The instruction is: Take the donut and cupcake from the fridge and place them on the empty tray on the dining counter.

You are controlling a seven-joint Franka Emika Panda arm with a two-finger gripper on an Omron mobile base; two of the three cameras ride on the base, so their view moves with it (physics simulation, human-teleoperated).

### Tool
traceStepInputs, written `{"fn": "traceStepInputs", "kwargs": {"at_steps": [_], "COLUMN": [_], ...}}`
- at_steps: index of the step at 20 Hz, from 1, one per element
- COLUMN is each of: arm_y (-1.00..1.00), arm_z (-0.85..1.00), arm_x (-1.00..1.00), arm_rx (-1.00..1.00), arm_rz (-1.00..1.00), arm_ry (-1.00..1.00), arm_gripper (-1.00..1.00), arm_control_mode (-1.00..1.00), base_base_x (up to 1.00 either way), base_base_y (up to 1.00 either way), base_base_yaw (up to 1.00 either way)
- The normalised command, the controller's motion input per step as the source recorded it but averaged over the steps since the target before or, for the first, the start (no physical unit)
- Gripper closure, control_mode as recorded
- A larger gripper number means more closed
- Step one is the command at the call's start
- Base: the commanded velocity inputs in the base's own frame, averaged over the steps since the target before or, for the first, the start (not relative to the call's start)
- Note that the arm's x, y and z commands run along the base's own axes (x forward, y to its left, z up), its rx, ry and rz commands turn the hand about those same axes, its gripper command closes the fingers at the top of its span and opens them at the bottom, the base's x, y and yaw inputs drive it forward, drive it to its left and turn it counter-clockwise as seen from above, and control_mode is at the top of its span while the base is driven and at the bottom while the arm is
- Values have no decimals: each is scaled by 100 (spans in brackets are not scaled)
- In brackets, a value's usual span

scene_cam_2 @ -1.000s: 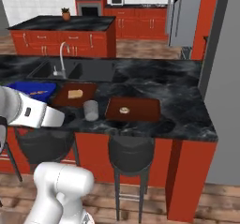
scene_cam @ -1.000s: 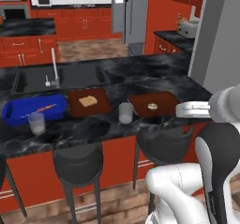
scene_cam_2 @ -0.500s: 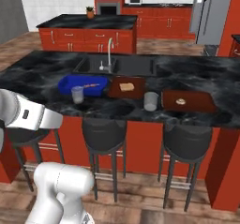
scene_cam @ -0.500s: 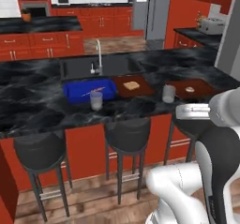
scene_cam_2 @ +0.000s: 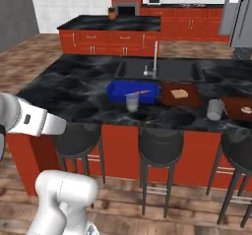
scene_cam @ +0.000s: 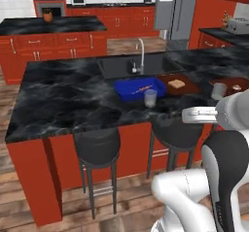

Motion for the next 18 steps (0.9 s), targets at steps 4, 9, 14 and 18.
{"fn": "traceStepInputs", "kwargs": {"at_steps": [4, 9, 14, 18], "arm_y": [0, 0, 0, 0], "arm_z": [0, 0, 0, 0], "arm_x": [0, 0, 0, 0], "arm_rx": [0, 0, 0, 0], "arm_rz": [0, 0, 0, 0], "arm_ry": [0, 0, 0, 0], "arm_gripper": [-100, -100, -100, -100], "arm_control_mode": [100, 100, 100, 100], "base_base_x": [0, 9, 30, 31], "base_base_y": [100, 100, 100, 100], "base_base_yaw": [-1, -11, -21, -21]}}
